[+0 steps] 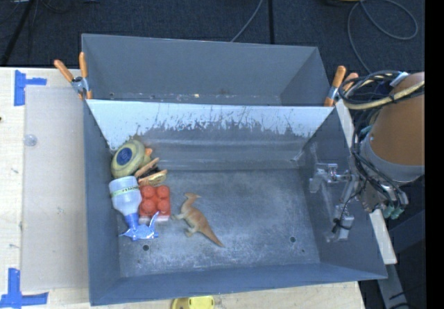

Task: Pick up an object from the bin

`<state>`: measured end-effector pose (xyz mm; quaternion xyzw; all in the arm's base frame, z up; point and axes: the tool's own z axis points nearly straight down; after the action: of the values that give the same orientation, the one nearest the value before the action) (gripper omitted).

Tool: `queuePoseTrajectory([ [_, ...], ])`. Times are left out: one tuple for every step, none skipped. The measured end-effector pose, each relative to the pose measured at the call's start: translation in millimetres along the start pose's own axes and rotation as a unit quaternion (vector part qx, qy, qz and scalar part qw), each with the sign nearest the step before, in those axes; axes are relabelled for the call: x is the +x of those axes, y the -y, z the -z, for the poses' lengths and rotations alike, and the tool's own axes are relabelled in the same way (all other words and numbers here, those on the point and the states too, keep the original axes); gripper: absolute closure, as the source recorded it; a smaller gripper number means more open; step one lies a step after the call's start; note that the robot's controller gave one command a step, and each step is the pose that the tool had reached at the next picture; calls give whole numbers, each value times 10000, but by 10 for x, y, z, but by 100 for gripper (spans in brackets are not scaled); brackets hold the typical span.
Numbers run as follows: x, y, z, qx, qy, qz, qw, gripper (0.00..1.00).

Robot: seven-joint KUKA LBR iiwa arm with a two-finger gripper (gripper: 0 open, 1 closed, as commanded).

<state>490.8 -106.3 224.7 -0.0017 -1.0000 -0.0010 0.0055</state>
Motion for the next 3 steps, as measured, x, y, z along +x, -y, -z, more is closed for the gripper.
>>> queuePoseTrajectory([
  [-17, -6, 41, 8, 43, 20, 10000, 0],
  [-16, -10, 38, 7, 42, 28, 10000, 0],
  [-22, 31, -98, 4, 33, 655, 9978, 0],
])
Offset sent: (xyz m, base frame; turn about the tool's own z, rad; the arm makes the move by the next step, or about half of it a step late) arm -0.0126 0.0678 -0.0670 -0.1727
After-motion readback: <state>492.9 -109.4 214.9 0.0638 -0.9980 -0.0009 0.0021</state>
